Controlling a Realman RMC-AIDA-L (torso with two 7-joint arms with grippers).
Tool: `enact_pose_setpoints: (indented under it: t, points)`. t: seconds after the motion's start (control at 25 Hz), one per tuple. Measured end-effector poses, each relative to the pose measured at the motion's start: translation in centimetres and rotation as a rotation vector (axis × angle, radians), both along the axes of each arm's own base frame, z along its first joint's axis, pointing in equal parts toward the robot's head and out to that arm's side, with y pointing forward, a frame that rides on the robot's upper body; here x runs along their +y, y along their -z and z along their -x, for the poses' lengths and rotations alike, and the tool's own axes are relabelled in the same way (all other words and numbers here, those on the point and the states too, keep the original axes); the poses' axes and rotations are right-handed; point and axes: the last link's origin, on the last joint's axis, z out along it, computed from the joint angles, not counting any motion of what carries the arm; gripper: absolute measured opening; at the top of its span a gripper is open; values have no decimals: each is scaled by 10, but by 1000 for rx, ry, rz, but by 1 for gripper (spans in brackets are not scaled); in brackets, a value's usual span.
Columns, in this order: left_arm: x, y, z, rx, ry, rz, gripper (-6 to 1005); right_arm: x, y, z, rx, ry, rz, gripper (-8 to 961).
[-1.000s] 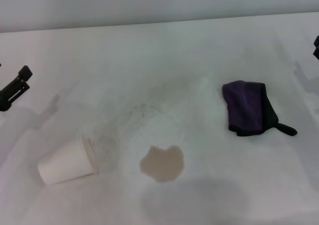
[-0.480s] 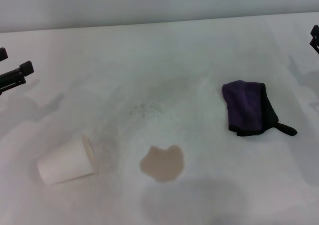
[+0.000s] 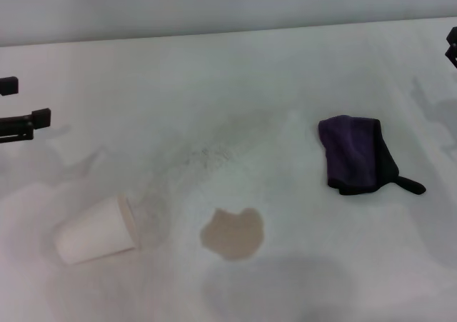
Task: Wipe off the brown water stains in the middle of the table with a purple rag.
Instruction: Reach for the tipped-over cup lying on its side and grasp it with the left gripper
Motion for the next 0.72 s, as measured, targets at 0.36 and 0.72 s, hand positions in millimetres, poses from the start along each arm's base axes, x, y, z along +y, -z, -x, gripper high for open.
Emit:
enact_pose_setpoints:
  t: [0.36, 0.72]
  points:
    - [-6, -16, -4, 94, -33, 110, 886, -5, 1, 3, 41, -10, -34, 873]
    - [-2, -11, -20, 296, 4, 315, 886, -5, 4, 4, 49, -7, -33, 873]
